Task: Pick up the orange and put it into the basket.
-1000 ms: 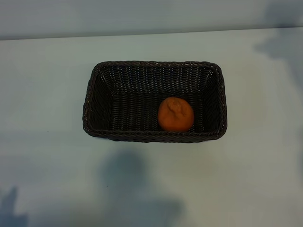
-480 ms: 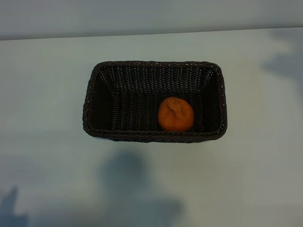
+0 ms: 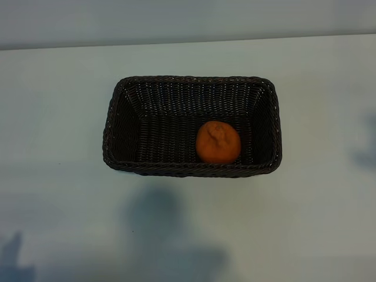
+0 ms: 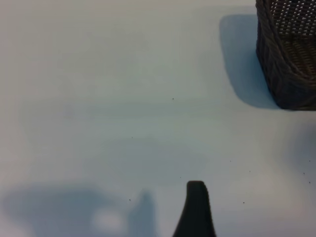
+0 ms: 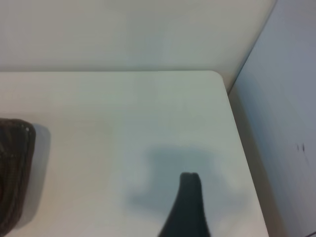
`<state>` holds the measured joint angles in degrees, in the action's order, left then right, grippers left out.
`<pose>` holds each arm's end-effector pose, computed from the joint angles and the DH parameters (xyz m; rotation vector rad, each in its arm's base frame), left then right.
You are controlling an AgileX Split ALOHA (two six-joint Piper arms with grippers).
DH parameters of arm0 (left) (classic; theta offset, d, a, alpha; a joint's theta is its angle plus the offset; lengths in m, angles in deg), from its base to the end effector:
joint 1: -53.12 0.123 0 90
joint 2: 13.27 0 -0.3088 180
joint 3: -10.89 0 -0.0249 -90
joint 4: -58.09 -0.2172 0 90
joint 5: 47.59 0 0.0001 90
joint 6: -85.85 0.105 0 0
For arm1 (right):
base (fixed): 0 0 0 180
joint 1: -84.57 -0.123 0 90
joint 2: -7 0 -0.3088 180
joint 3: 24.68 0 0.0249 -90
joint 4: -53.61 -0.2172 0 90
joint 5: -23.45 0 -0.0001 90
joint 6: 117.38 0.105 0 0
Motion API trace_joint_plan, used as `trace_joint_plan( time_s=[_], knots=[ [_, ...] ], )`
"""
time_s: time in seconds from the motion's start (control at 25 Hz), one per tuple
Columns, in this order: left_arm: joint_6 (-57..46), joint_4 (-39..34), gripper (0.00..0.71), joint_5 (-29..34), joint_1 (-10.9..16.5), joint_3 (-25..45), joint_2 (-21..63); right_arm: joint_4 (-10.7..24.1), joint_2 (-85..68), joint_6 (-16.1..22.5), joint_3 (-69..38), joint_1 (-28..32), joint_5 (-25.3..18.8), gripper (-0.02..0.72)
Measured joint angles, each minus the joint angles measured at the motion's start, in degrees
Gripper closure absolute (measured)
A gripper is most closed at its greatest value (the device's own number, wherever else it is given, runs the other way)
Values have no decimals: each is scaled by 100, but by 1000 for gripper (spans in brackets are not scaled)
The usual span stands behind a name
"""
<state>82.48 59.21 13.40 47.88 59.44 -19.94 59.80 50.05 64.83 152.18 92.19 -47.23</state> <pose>-0.0483 0.0026 0.2568 0.0343 2.0298 -0.1181 0.0056 -0.0115 0.4550 0.2022 2.0303 -0.1855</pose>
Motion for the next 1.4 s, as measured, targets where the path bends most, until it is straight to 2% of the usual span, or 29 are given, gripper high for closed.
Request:
trace_joint_plan(
  time_s=[0.08, 0.36, 0.84, 0.96, 1.4],
  knots=[
    [0, 0, 120, 0, 0, 0, 0, -69, -444, -20, -276, 0, 9, 108],
    [0, 0, 120, 0, 0, 0, 0, -688, -1778, -171, -1195, 0, 39, 108],
    [0, 0, 120, 0, 0, 0, 0, -941, -3125, -171, -2525, -320, 365, 108],
    [0, 0, 120, 0, 0, 0, 0, -964, -3356, -171, -2774, -320, 531, 108],
    [0, 0, 120, 0, 0, 0, 0, -978, -3633, -131, -3960, -320, 668, 108]
  ],
)
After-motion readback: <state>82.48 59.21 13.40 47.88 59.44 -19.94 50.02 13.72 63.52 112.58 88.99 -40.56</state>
